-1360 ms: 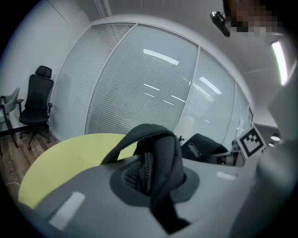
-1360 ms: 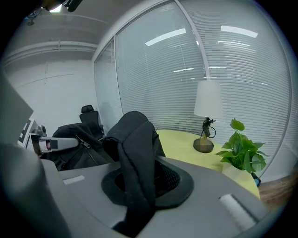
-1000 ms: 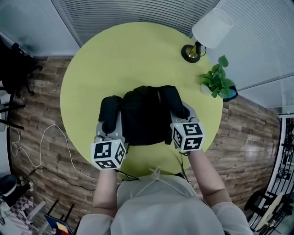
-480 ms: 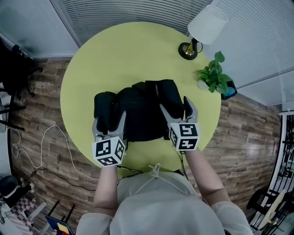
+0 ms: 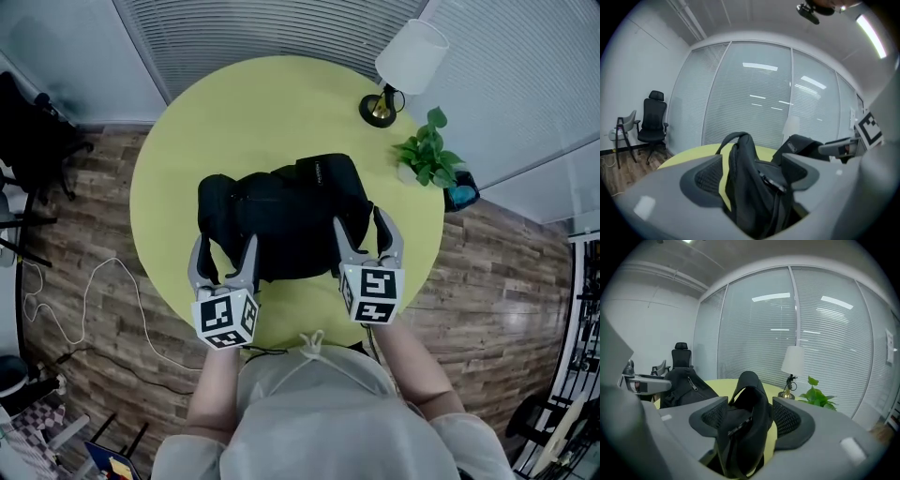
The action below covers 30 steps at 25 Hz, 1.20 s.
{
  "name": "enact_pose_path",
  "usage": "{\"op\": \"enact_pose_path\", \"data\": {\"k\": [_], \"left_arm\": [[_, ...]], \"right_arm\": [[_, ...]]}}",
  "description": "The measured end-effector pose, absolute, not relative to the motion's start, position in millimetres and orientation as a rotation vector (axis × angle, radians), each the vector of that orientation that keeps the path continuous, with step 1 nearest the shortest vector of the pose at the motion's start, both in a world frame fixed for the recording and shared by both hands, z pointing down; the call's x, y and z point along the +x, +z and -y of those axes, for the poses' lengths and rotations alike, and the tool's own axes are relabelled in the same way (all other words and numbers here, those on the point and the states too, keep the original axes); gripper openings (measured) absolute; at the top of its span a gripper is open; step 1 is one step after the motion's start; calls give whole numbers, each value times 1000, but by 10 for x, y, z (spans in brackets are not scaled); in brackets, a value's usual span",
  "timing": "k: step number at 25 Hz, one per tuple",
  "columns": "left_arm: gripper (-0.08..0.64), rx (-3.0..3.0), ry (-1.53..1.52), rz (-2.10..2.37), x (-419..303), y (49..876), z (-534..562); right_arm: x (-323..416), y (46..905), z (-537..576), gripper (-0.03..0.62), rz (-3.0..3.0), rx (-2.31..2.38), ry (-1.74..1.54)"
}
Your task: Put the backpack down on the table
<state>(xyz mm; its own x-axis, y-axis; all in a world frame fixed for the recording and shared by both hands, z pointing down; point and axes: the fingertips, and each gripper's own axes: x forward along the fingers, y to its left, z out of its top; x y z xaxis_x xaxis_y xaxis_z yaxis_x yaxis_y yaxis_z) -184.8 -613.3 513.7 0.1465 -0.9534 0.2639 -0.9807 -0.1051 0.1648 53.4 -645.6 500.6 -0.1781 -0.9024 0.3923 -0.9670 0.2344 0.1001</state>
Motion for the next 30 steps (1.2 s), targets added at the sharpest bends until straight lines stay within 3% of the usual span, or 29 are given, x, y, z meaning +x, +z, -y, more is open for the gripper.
{"op": "enact_pose_path", "data": {"k": [4,9,12,30], "left_arm": [[288,2158,75,1890,-1817,4935,5880],[74,2229,80,1992,-1740,4751,5579],[8,2227,72,1945,-1669,4731,5448],[6,2350,134,1707,-1235,4468,5000]], "right_arm": [[580,4919,6220,210,2151,1758,256],[587,4896,5958,79,2200,1761,294],[567,4879,5812,0,2230,1744,331],[101,4715,5257,-2,2397,1461,299]]}}
